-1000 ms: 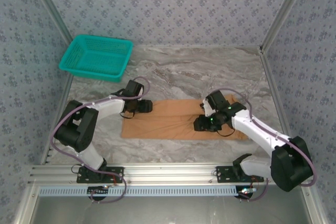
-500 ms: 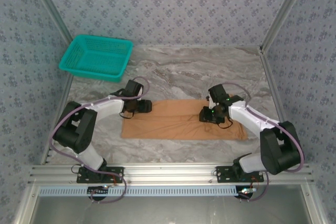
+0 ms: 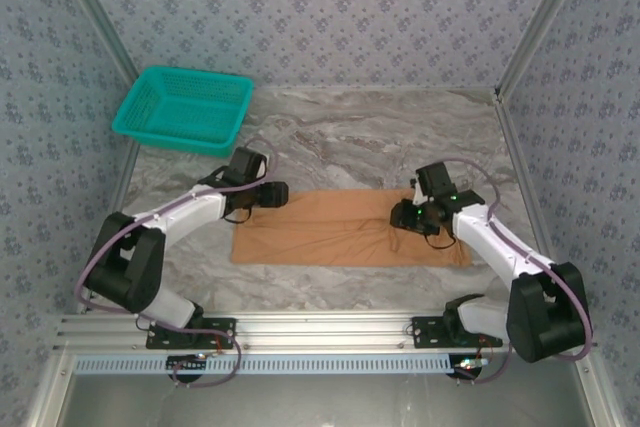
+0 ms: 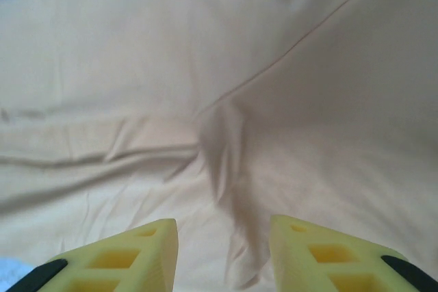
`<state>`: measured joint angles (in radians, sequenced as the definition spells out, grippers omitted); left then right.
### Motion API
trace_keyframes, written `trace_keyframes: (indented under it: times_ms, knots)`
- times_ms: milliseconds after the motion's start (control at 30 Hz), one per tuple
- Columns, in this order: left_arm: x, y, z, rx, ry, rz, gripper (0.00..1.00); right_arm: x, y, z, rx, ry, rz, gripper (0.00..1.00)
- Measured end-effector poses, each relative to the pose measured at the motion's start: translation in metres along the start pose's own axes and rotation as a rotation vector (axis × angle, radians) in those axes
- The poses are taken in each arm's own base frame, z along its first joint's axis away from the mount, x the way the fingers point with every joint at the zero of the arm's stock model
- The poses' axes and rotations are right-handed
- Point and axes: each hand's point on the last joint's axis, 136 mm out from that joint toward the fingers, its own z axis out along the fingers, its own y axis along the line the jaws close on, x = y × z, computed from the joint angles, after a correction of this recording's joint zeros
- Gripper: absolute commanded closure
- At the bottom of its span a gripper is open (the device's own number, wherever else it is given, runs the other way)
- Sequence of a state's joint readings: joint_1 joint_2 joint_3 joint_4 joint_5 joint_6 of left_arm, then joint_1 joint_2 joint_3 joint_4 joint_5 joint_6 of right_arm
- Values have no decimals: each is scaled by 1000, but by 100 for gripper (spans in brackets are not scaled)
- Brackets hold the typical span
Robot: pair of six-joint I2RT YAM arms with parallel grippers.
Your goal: Fold the inside-out t-shirt
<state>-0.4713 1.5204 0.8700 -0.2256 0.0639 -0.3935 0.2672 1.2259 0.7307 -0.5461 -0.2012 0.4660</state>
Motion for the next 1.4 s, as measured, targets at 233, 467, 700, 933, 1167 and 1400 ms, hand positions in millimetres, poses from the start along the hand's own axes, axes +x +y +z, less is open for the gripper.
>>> trace_keyframes:
  times_ms: [233, 467, 700, 933, 1167, 1400]
  knots:
    - [17, 32, 15, -62, 64, -84, 32, -22, -31, 22, 67, -22, 115, 60]
    - [42, 51, 16, -111, 105, -116, 38, -11, -55, 41, 122, 34, 194, 62]
    - [63, 82, -5, -245, 91, -130, 48, -7, -59, 43, 127, 39, 209, 66]
    - [68, 98, -12, -333, 91, -132, 58, -6, -63, 43, 130, 37, 221, 67]
    - [67, 110, -26, -386, 46, -176, 65, -7, -65, 42, 132, 34, 226, 67]
    - [62, 106, -37, -371, 10, -194, 52, -12, -63, 33, 123, 8, 192, 62]
